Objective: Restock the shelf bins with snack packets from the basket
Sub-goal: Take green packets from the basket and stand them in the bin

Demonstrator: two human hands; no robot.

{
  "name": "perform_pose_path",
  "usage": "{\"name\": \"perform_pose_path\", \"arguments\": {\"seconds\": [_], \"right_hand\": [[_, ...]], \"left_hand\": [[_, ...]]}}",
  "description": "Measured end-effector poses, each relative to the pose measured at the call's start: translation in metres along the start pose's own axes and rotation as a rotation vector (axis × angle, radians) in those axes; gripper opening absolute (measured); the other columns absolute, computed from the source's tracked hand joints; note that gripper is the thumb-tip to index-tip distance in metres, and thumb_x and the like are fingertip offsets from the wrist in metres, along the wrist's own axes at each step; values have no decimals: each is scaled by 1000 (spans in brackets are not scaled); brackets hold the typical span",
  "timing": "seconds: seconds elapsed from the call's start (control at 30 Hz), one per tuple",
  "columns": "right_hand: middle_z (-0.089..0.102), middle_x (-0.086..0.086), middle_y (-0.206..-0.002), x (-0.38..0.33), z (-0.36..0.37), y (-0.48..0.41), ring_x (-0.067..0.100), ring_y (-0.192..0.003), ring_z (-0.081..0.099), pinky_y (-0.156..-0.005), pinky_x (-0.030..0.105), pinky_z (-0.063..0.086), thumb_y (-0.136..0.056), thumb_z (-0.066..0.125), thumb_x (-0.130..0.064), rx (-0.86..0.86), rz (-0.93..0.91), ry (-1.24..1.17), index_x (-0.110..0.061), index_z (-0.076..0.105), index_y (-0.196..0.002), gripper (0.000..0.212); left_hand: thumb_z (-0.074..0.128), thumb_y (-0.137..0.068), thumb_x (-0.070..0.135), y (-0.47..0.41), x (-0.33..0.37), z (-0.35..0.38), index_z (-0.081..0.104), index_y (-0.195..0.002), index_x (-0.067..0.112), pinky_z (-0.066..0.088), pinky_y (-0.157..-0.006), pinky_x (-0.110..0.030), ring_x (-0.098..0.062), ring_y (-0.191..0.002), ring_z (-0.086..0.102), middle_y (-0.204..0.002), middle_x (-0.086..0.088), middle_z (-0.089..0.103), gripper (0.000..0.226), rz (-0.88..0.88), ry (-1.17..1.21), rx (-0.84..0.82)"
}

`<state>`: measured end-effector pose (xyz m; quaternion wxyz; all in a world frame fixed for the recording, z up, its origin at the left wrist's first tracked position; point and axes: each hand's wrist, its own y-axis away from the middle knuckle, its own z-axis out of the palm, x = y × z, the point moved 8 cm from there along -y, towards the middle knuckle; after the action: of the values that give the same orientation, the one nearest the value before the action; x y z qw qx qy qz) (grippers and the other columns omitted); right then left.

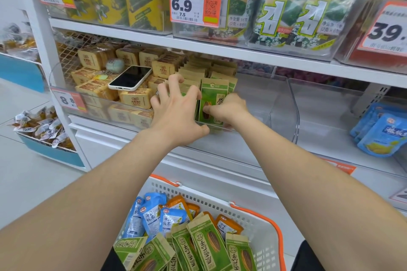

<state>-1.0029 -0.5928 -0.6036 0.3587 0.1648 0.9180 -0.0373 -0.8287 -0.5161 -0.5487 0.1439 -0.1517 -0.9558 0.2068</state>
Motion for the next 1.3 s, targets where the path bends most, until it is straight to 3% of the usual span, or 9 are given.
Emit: {"name": "perform_pose_path", "arguments": {"seconds": [0.13,0.23,0.37,0.57,0.73,0.9,1.03,1.3], "right_hand": [[66,8,-114,-3,9,-1,30,-107,62,-87,38,59,-66,81,-58,7,-52,38,-17,65,-116,66],[66,10,-117,-3,10,-4,30,-110,60,-85,32,53,-72,80,-57,-11,-92,69,-15,66,-116,63],[68,7,-112,3,7,-3,27,-103,64,-85,32,56,-71,85,-49,-42,-53,48,-18,70,-108,50],[69,0,-109,10,11,-2,20,-96,66,-85,28,56,-64,87,-46,-97,-10,58,-22,71,-105,50],[70,0,-105,4,6,-3,22,-96,66,-85,32,59,-52,95,-48,-7,-12,72,-21,69,-104,64],[61,5,-110,-5,-3,0,28,-107,63,-87,35,57,-63,94,-44,116,-54,48,-13,54,-117,74],[63,6,-115,1,7,-3,29,-107,66,-91,41,60,-63,94,-49,11,3,47,-14,55,-116,75],[62,9,-120,8,10,2,31,-100,67,-75,46,65,-50,95,-54,-78,79,63,-18,60,-124,89]], "left_hand": [[78,-64,51,1,0,0,46,-120,32,33,-103,-52,-35,-128,26,-145,-6,18,68,-2,-2,-3],[78,-65,50,1,-1,1,46,-122,32,32,-103,-52,-35,-128,26,-146,-6,17,68,-8,-7,-15],[81,-66,47,0,-1,3,46,-123,32,32,-103,-52,-35,-129,25,-147,-7,17,69,-14,-4,-29],[84,-66,45,1,1,2,46,-125,32,33,-103,-53,-35,-130,25,-147,-6,17,71,-12,7,-27],[85,-67,40,1,0,3,46,-124,32,36,-103,-52,-34,-131,23,-147,-5,15,69,-11,36,-36],[85,-65,32,-1,-4,2,42,-125,32,40,-97,-51,-35,-127,25,-145,-6,15,74,-9,61,-25],[85,-63,26,-2,-4,1,38,-124,30,42,-90,-48,-33,-122,27,-142,-6,18,78,-4,84,6],[87,-62,30,-1,-3,1,36,-125,30,44,-91,-49,-33,-123,26,-142,-6,17,81,-21,79,10]]}}
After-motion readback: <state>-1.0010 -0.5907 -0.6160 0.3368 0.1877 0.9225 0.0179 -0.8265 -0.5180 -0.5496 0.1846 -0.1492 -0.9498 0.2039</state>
